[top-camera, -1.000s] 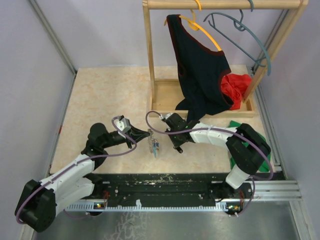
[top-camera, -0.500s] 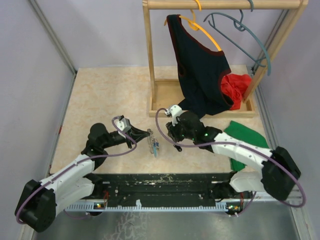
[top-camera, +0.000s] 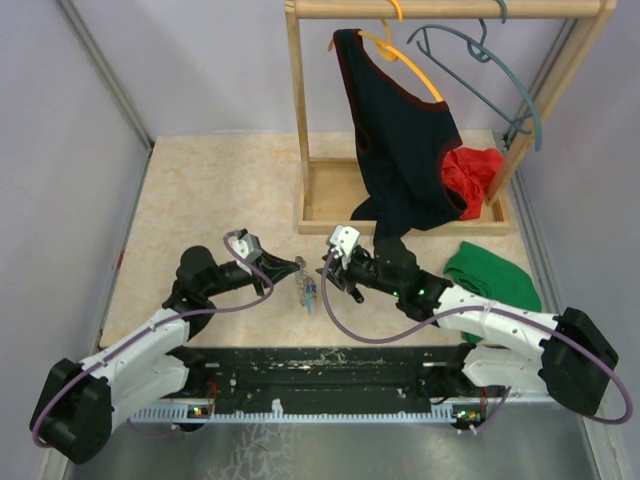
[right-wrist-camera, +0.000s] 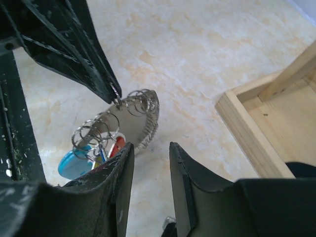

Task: Put the keys on the keyring

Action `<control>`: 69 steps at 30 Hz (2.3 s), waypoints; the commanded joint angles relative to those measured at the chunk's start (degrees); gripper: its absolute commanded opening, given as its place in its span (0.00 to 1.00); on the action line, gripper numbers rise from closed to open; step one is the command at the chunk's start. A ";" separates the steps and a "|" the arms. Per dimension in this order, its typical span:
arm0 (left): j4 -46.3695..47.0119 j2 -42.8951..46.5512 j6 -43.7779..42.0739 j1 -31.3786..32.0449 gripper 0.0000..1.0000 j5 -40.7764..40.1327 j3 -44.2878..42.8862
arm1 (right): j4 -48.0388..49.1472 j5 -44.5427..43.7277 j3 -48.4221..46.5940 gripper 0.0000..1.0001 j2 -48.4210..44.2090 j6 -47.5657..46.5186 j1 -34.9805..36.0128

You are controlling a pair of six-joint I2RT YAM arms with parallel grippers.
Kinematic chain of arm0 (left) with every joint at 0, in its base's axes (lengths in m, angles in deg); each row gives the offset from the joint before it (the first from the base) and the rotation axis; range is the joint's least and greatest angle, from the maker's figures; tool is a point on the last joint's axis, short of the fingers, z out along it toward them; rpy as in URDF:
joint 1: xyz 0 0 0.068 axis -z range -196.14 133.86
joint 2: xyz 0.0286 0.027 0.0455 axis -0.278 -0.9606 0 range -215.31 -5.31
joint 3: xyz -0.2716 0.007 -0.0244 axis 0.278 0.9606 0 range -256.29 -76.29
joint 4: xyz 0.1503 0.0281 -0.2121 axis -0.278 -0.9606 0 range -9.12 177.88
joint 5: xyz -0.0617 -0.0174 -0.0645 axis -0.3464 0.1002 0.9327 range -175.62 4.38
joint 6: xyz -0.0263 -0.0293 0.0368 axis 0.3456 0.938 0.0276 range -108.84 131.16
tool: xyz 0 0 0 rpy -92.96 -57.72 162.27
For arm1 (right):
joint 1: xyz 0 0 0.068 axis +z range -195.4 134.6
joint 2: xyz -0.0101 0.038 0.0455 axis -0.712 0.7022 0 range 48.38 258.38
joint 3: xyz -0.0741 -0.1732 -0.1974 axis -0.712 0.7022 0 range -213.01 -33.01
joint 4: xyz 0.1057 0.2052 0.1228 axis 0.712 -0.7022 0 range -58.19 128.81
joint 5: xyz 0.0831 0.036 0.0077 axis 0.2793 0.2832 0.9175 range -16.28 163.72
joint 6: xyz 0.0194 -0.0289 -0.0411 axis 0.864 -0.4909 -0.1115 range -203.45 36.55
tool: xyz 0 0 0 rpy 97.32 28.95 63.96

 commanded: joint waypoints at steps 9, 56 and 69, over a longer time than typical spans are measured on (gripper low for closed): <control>3.44 -0.67 1.41 0.05 0.01 0.12 0.30 | 15.61 2.35 1.28 0.31 0.35 -4.19 2.94; 3.80 -0.94 0.34 0.05 0.01 3.07 0.02 | 6.34 9.98 -5.29 0.16 5.05 -7.11 3.03; 3.45 -0.72 -0.16 0.05 0.01 3.69 -0.07 | -1.56 11.76 -8.26 0.18 5.79 -9.82 2.98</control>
